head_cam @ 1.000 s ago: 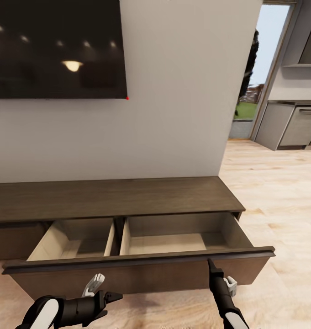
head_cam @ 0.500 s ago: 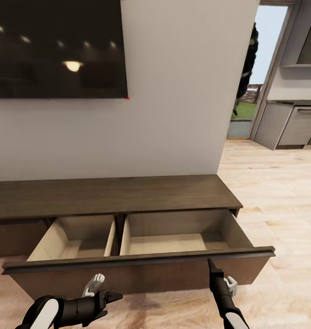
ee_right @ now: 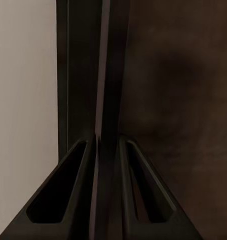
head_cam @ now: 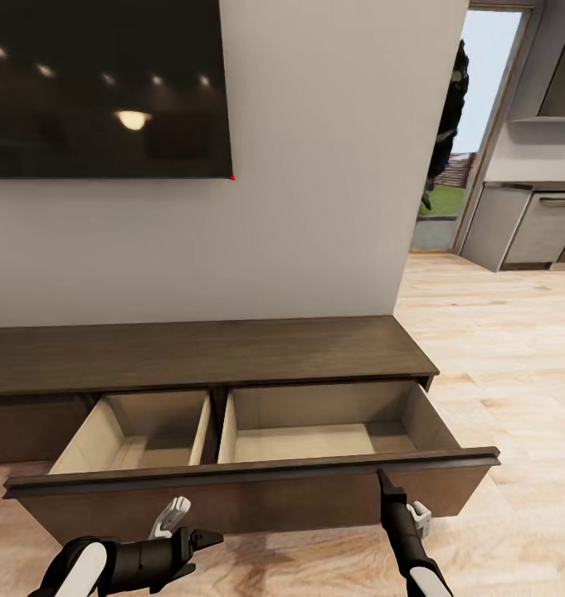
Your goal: Place each of the two pumpkins and all three candles from the living room inside a cabinet in the living room (use any cabinet), then make sure every cabinet is closed, and position the cauldron so it is next to a table in the living room.
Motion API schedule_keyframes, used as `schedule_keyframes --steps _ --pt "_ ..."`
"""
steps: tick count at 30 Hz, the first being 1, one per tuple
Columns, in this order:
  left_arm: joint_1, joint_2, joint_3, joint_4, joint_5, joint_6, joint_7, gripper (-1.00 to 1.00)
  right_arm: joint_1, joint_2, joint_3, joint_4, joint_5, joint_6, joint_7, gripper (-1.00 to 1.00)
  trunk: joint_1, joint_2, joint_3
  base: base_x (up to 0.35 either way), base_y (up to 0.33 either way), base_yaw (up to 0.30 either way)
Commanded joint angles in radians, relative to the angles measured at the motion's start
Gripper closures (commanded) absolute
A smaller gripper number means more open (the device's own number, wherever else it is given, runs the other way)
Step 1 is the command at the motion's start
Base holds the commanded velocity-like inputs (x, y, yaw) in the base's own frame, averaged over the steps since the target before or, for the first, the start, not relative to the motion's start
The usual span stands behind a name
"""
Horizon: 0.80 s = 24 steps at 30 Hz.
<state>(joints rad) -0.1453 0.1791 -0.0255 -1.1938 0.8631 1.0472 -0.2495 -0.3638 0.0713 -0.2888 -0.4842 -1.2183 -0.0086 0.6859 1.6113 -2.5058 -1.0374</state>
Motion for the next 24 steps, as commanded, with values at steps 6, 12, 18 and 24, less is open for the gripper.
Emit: schedule_keyframes --steps 6,12,18,24 --pt "0.000 0.000 0.000 0.000 0.000 0.000 0.000 -1.00 0.000 0.001 0.026 0.001 0.011 0.002 0.009 1.00 0.000 0.000 0.000 -0.036 0.000 0.000" --pt "0.000 0.000 0.000 0.000 0.000 0.000 0.000 -1.00 0.000 0.001 0.026 0.001 0.011 0.002 0.009 1.00 0.000 0.000 0.000 -0.013 0.000 0.000" --pt "0.000 0.000 0.001 0.000 0.000 0.000 0.000 -1.00 0.000 0.001 0.026 0.001 0.011 0.002 0.009 1.00 0.000 0.000 0.000 -0.035 0.000 0.000" --pt "0.000 0.000 0.001 0.000 0.000 0.000 -0.001 -1.00 0.000 0.001 0.026 0.001 0.011 0.002 0.009 1.00 0.000 0.000 0.000 -0.023 0.000 0.000"
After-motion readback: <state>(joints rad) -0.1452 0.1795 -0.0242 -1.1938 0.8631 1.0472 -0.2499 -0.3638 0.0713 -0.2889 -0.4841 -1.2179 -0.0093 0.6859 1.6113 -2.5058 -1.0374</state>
